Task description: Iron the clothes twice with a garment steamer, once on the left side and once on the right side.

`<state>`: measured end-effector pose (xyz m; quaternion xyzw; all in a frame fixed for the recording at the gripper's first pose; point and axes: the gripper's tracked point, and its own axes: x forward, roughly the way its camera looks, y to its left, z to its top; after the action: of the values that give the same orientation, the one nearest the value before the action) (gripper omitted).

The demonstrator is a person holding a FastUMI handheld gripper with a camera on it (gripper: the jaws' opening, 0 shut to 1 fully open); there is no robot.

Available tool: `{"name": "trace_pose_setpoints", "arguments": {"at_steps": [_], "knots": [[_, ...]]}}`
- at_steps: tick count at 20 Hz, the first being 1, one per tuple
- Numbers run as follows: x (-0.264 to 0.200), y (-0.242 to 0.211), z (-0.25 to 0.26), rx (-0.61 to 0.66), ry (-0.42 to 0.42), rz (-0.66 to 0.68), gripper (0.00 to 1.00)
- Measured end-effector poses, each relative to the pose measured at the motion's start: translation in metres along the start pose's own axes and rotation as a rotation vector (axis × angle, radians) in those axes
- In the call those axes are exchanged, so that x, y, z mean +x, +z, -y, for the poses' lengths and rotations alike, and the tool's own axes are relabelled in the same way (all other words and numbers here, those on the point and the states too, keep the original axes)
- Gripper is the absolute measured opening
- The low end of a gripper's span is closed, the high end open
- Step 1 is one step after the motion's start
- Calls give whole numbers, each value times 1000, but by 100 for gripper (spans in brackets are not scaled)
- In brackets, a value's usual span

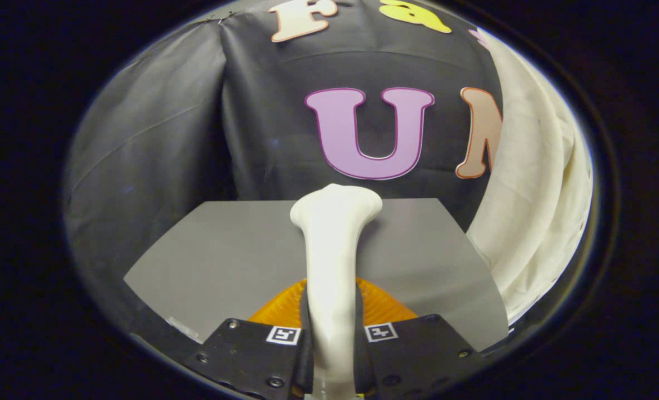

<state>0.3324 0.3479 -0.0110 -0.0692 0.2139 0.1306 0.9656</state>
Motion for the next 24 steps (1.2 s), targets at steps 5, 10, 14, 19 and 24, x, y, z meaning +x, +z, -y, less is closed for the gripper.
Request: {"name": "trace_pose_setpoints", "arguments": {"at_steps": [5,10,14,19,24], "knots": [[-53,-2,4,9,44,74,28],[-122,23,18,-34,96,178,28],[-179,49,45,-31,93,265,27],[-242,67,88,-17,76,338,27],[-291,80,138,-6,20,412,27]]}}
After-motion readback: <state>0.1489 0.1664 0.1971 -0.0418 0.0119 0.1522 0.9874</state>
